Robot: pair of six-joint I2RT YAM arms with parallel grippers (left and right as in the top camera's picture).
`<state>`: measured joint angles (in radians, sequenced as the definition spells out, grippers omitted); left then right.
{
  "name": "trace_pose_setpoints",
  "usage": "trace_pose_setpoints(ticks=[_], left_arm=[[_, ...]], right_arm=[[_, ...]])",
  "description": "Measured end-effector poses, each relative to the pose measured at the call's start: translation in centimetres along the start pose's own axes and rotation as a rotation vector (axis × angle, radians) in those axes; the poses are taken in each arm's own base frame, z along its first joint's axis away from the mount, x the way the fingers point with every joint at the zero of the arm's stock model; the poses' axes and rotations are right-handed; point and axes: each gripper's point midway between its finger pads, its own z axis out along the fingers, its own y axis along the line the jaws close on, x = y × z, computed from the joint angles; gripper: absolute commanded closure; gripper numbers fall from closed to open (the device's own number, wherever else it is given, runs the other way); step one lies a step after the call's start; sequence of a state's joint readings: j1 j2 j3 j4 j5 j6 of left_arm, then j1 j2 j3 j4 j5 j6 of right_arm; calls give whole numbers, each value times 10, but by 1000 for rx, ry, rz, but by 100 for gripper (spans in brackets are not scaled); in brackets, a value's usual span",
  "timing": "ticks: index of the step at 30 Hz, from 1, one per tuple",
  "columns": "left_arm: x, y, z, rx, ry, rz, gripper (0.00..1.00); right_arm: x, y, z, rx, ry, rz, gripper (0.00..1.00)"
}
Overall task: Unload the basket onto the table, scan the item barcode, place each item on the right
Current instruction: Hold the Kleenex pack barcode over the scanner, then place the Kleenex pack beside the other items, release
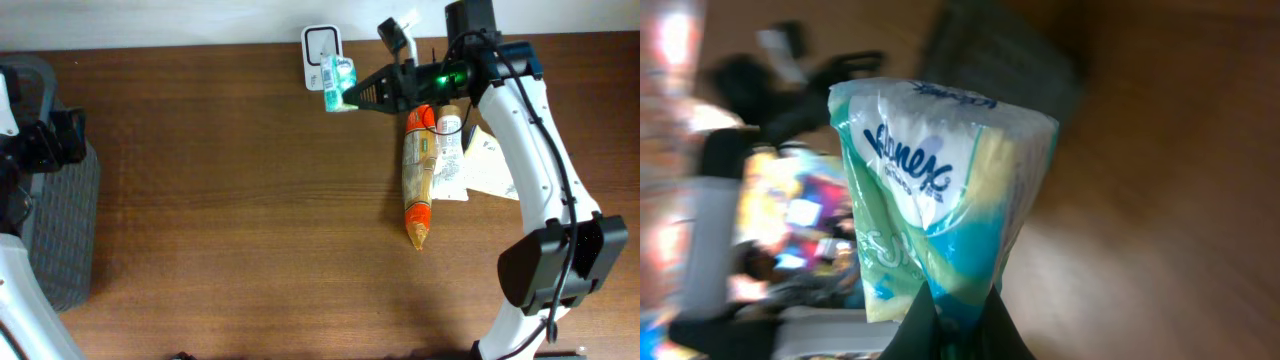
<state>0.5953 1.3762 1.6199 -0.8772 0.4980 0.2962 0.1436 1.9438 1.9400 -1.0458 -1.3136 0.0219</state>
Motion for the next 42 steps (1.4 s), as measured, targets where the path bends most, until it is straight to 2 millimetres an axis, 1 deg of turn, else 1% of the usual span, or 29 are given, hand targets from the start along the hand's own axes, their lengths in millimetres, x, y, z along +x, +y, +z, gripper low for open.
trace_pose_setpoints(ticks=[2, 3, 4, 5, 6, 7, 8, 9, 10, 11, 12, 14, 16, 17, 18, 19, 22, 23, 30, 33, 34, 35, 36, 37, 38, 39, 40, 41, 42], left_arm=[[0, 0, 0, 0, 0, 0, 1], [0, 0, 0, 0, 0, 0, 1], [0, 0, 0, 0, 0, 0, 1], [0, 0, 0, 0, 0, 0, 1], [0, 0, 0, 1, 1, 0, 1], [0, 0, 0, 0, 1, -1, 1], [1, 0, 0, 1, 3, -2, 1], [0, 0, 0, 1, 1, -1, 1], [-1, 0, -1, -1, -3, 1, 1], [0, 0, -1, 0, -1, 1, 1], [-2, 0, -1, -2, -6, 4, 1], [0, 0, -1, 0, -1, 1, 1], [0, 0, -1, 0, -1, 1, 1], [0, 0, -1, 0, -1, 1, 1], [0, 0, -1, 0, -1, 1, 1], [0, 0, -1, 0, -2, 1, 1], [0, 0, -1, 0, -2, 1, 1], [0, 0, -1, 0, -2, 1, 1], [0, 0, -1, 0, -2, 1, 1], [0, 0, -1, 0, -2, 1, 1], [0, 0, -1, 0, -1, 1, 1], [0, 0, -1, 0, 0, 1, 1], [-1, 0, -1, -2, -5, 3, 1], [-1, 0, -1, -1, -4, 3, 1], [-1, 0, -1, -1, -5, 3, 1], [-1, 0, -1, -2, -5, 3, 1], [-1, 0, -1, -1, -4, 2, 1], [-1, 0, -1, -1, -4, 2, 1], [-1, 0, -1, -1, -4, 2, 1]], right_arm=[[7, -38, 17, 265, 39, -11, 96], [10, -61, 32, 460, 63, -44, 96], [-4, -77, 37, 658, 38, -132, 96], [-29, -84, 34, 872, -28, -245, 96], [-56, -84, 34, 1050, -104, -389, 96], [-88, -86, 30, 1215, -194, -526, 96], [-114, -100, 31, 1350, -263, -634, 96], [-139, -130, 31, 1499, -318, -737, 96], [-138, -160, 34, 1578, -269, -775, 96], [-148, -184, 37, 1649, -285, -856, 96], [-156, -204, 39, 1714, -286, -939, 96], [-155, -245, 41, 1802, -204, -1061, 96], [-149, -273, 32, 1845, -59, -1131, 96], [-147, -284, 24, 1858, 7, -1149, 96], [-148, -288, 16, 1872, 34, -1154, 96], [-148, -289, 14, 1874, 42, -1158, 96], [-137, -302, 25, 1808, 144, -1183, 96], [-136, -303, 26, 1798, 151, -1188, 96], [-136, -303, 28, 1791, 153, -1194, 96], [-135, -297, 27, 1769, 79, -1114, 96], [-131, -286, 25, 1733, 62, -1038, 96], [-132, -253, 17, 1680, 25, -967, 96], [-131, -229, 11, 1640, 13, -922, 96], [-116, -195, 5, 1548, 34, -832, 96], [-101, -142, -5, 1429, 1, -734, 96], [-88, -114, -10, 1360, -17, -664, 96], [-65, -86, -18, 1297, -7, -564, 96], [-32, -62, -32, 1263, 27, -434, 96], [-3, -49, -47, 1258, 51, -300, 96]])
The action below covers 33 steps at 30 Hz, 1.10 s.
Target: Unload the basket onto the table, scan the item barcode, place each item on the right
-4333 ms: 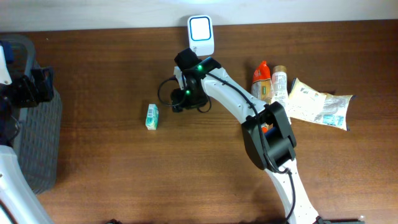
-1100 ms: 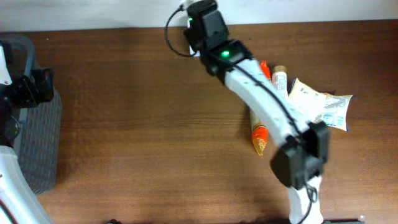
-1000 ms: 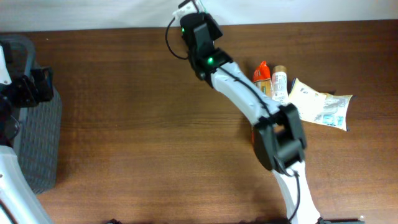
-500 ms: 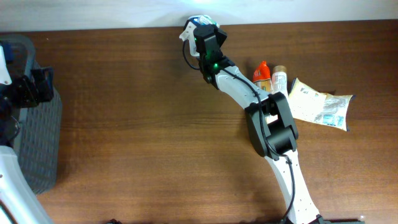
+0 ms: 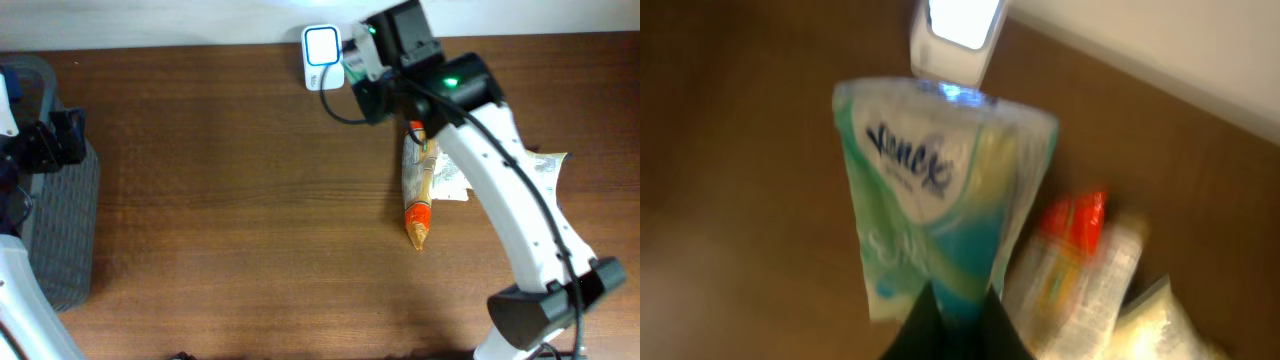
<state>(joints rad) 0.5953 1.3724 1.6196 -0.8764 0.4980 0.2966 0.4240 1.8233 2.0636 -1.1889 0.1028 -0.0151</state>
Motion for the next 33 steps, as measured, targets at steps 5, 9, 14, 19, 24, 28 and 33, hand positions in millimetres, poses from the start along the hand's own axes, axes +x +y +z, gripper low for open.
trace_pose_setpoints(ticks=[5, 9, 14, 19, 24, 28, 33], left_arm=[[0, 0, 0, 0, 1, -1, 1], [0, 0, 0, 0, 1, -1, 1], [0, 0, 0, 0, 1, -1, 1], [0, 0, 0, 0, 1, 0, 1], [0, 0, 0, 0, 1, -1, 1], [0, 0, 0, 0, 1, -1, 1], [0, 0, 0, 0, 0, 0, 1]], right_arm=[[98, -77, -2, 116, 372, 356, 96], [169, -115, 58, 162, 609, 521, 2], [149, -116, 57, 53, 552, 592, 1], [65, -96, -73, -103, 220, 585, 1], [31, -85, -173, -138, -104, 526, 1], [56, -94, -256, 42, -301, 506, 1], [18, -123, -296, 248, -864, 318, 1]])
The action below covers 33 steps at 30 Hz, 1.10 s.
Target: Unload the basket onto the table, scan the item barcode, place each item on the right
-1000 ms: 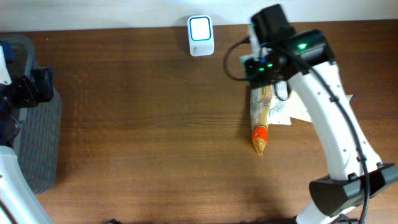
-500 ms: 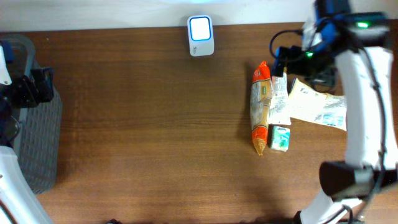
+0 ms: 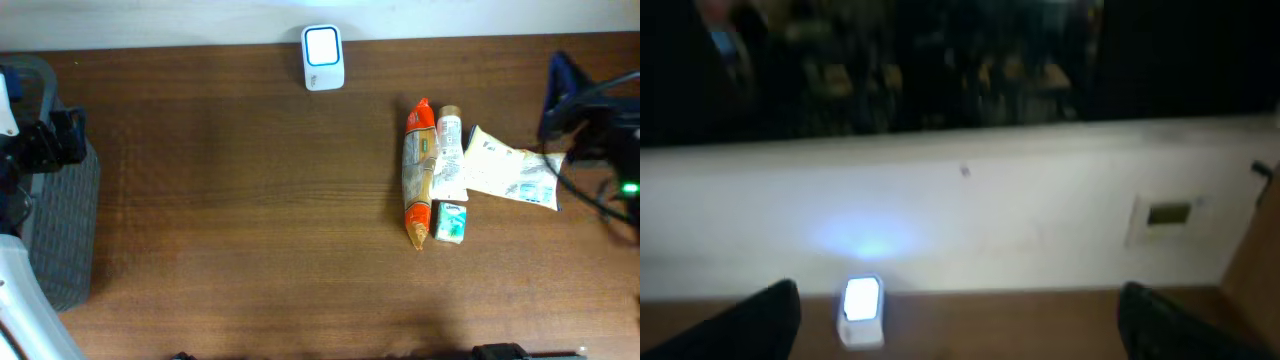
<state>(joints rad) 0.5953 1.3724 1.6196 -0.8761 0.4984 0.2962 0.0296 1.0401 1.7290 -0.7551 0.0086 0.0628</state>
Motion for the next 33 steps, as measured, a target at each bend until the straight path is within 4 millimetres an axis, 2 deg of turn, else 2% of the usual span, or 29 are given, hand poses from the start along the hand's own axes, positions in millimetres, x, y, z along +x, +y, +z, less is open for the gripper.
trace_pose_setpoints(ticks=[1, 2, 3, 4, 5, 6, 8, 10, 13, 16, 30, 31, 33], left_arm=[[0, 0, 0, 0, 0, 1, 1], [0, 0, 0, 1, 1, -1, 1], [0, 0, 0, 0, 1, 0, 1], [0, 0, -1, -2, -2, 1, 1], [1, 0, 0, -1, 2, -2, 1], [0, 0, 0, -2, 0, -1, 1], [0, 0, 0, -1, 0, 0, 1], [0, 0, 0, -1, 0, -1, 1], [0, 0, -1, -2, 0, -1, 1], [0, 0, -1, -1, -1, 0, 1], [0, 0, -1, -2, -1, 0, 1], [2, 0, 1, 0, 4, -3, 1], [20, -6, 3, 10, 29, -13, 1]], right_arm=[[0, 0, 11, -8, -138, -8, 1], [32, -2, 17, -11, -245, -13, 1], [82, -6, 17, -10, -214, -15, 1], [112, -9, 7, -10, -272, -19, 1], [150, -14, -4, 0, -287, -21, 1], [175, -18, -12, 7, -304, -22, 1], [237, -25, -18, 22, -272, -24, 1], [284, -28, -18, 21, -248, -24, 1], [327, -27, -15, 7, -151, -24, 1], [368, -18, -12, -53, 5, -19, 1], [367, -13, -13, -83, 2, -19, 1], [367, -13, -13, -83, 2, -19, 1], [367, -13, -13, -83, 1, -19, 1]])
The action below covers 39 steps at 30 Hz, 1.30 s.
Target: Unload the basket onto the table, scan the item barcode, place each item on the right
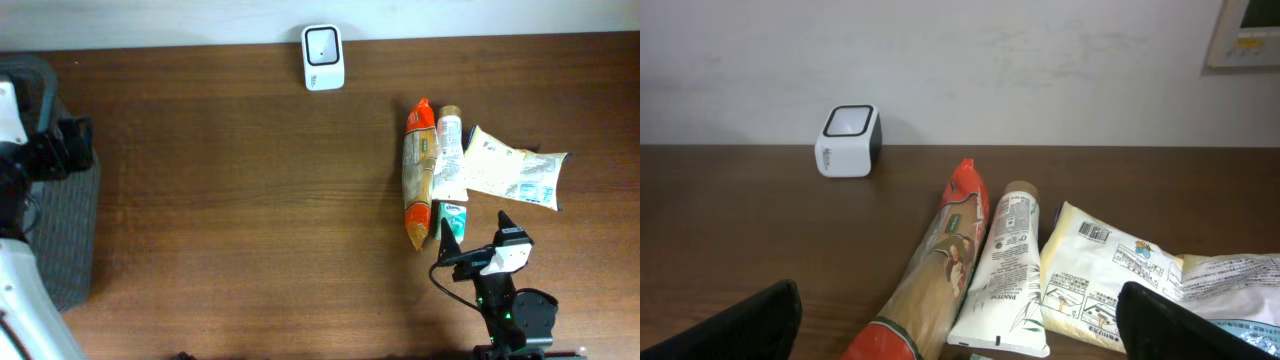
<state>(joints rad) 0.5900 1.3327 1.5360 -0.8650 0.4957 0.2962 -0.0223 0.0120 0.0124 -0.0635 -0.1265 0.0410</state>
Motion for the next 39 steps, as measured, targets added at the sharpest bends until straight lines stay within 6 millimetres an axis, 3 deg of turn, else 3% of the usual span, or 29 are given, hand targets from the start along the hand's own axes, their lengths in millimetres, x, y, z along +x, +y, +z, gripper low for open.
trace_pose_setpoints(ticks=[1, 2, 3, 4, 5, 7, 8, 9, 10, 12, 13, 17, 22, 39], left_arm=[[15, -10, 1, 17, 20, -2, 1], [50, -45, -6, 79, 66, 5, 1], [52, -55, -10, 86, 43, 32, 1], [70, -69, -12, 86, 8, 79, 1], [103, -93, -18, 115, -5, 120, 1], [91, -98, -19, 30, -304, 271, 1], [121, -109, -15, 28, -384, 316, 1], [124, -109, -11, 5, -454, 340, 1], [139, -117, -5, 4, -518, 368, 1], [168, -124, 6, 8, -545, 379, 1], [194, -122, 19, -6, -511, 369, 1], [233, -113, 31, -31, -382, 341, 1], [212, -112, 12, -70, -503, 352, 1], [212, -112, 12, -70, -503, 349, 1]], right_arm=[[0, 0, 0, -3, 0, 0, 1], [0, 0, 0, -3, 0, 0, 1], [0, 0, 0, -3, -1, 0, 1], [0, 1, 0, -6, 0, 0, 1], [0, 1, 0, -6, 0, 0, 1], [0, 1, 0, -5, -1, -1, 1], [0, 1, 0, -6, -1, 0, 1], [0, 1, 0, -6, 0, -1, 1], [0, 1, 0, -6, 0, 0, 1], [0, 1, 0, -6, -1, 0, 1], [0, 1, 0, -6, -1, 0, 1], [0, 1, 0, -6, 0, 0, 1], [0, 1, 0, -6, 0, 0, 1], [0, 1, 0, -6, 0, 0, 1]])
